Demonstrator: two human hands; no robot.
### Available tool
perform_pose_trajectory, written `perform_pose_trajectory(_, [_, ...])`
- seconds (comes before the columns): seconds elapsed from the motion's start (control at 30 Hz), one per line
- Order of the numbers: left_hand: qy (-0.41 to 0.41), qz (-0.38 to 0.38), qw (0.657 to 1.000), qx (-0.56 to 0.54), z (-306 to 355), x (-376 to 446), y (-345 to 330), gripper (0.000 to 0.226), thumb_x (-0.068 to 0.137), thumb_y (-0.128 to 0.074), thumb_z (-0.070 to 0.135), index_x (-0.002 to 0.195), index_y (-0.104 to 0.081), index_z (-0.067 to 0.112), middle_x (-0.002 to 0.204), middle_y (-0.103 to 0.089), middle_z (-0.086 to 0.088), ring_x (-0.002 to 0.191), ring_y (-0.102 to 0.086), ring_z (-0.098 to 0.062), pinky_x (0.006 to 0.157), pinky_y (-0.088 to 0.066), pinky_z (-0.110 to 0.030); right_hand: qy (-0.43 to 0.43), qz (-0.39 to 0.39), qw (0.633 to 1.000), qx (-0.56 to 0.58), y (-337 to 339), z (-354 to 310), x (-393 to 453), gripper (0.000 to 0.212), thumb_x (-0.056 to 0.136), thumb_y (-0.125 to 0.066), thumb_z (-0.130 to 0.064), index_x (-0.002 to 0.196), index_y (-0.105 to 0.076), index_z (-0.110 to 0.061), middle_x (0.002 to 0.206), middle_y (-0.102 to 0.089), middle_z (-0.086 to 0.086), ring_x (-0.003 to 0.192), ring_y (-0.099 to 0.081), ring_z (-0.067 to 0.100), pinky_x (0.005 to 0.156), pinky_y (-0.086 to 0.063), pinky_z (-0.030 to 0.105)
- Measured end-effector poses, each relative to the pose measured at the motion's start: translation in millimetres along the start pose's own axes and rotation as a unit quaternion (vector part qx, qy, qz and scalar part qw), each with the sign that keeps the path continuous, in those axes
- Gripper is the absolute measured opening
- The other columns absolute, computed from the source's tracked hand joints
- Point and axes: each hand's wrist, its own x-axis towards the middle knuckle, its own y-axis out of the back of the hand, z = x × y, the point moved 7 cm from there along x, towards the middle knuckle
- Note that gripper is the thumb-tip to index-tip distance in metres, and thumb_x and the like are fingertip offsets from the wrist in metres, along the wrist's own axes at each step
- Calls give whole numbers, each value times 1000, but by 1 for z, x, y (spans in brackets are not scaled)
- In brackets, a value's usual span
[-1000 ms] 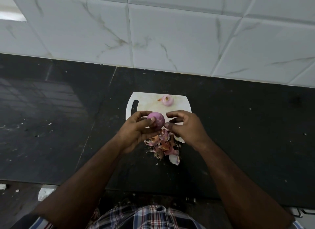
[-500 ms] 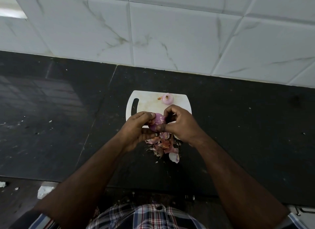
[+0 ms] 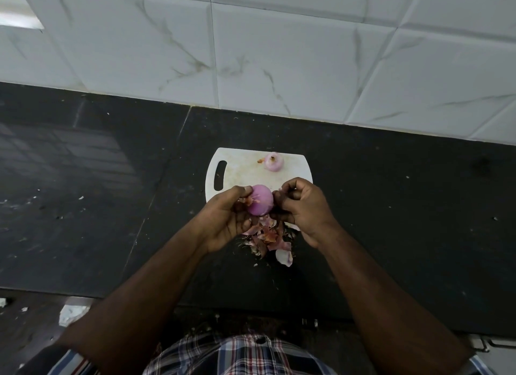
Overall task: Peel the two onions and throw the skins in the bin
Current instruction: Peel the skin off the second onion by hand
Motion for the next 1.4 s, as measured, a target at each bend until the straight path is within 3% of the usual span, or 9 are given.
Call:
perform_pose_trajectory(0.1, [7, 0, 1000, -8, -6, 1, 0, 29, 97, -57, 28, 115, -60, 5, 80, -67, -13, 53, -58, -16, 45, -50, -18, 26, 37, 995, -91, 3, -4, 3, 14, 88, -69, 1, 87, -66, -13, 87, -71, 15, 77, -68, 23, 73, -62, 46])
perform_pose_trajectory(0.27, [19, -42, 997, -61, -2, -3, -9, 40, 91, -55, 33, 121, -57, 6, 76, -64, -14, 43, -58, -12, 41, -49, -16, 41, 107, 958, -264, 12, 5, 9, 11, 86, -72, -8, 91, -72, -18, 86, -72, -4, 83, -70, 15, 77, -59, 36])
perform_pose_trajectory(0.4, [-11, -31, 998, -59, 9, 0, -5, 36, 101, -49, 30, 129, -62, 12, 88, -68, -15, 52, -63, -15, 46, -52, -18, 13, 32, 938, -345, 9, 16, 3, 25, 84, -77, -24, 109, -75, -18, 105, -75, -3, 99, -69, 13, 88, -55, 31])
perform_pose_trajectory(0.5, [-10, 1, 999, -51, 6, 1, 2, 33, 103, -47, 30, 127, -65, 16, 85, -71, -14, 55, -64, -17, 48, -52, -20, 59, 25, 947, -314, 6, -5, -5, 36, 86, -76, -26, 121, -71, -20, 121, -71, -5, 110, -66, 9, 95, -52, 26])
perform_pose_trajectory(0.67, [26, 26, 999, -29, 0, 3, 5, 33, 98, -56, 44, 108, -61, 13, 80, -70, -16, 57, -63, -18, 53, -56, -23, 136, -17, 962, -234, -17, -32, -14, 58, 75, -86, -21, 129, -64, -25, 127, -66, -11, 105, -66, 3, 88, -57, 26])
perform_pose_trajectory(0.9, [-49, 20, 992, 114, 13, 5, 3, 49, 95, -59, 48, 113, -68, 3, 97, -69, -22, 72, -66, -21, 59, -52, -26, 196, 24, 944, -263, -20, -45, -15, 30, 73, -86, -16, 100, -72, -19, 98, -66, -10, 89, -62, -6, 76, -49, 9])
perform_pose_trajectory(1.0, [-61, 38, 991, 117, 12, 6, 3, 46, 96, -57, 49, 107, -69, 6, 91, -71, -20, 69, -67, -23, 59, -49, -28, 193, 18, 938, -288, -22, -45, -12, 19, 75, -85, -19, 82, -67, -21, 88, -64, -8, 84, -61, 2, 76, -51, 16])
perform_pose_trajectory(1.23, [-91, 39, 981, 167, 24, 6, 1, 48, 98, -57, 42, 110, -60, -4, 83, -65, -19, 54, -63, -14, 45, -45, -22, 151, -15, 955, -256, -22, -40, -3, 37, 71, -87, -18, 100, -65, -22, 98, -65, 1, 78, -59, 8, 71, -51, 20])
perform_pose_trajectory(1.4, [-104, 38, 971, 214, 24, 9, 6, 65, 90, -65, 53, 111, -58, -8, 85, -64, -22, 65, -56, -28, 49, -43, -26, 128, -39, 954, -269, -20, -37, -1, 37, 71, -88, -21, 97, -62, -25, 92, -60, -5, 73, -52, 6, 66, -44, 18])
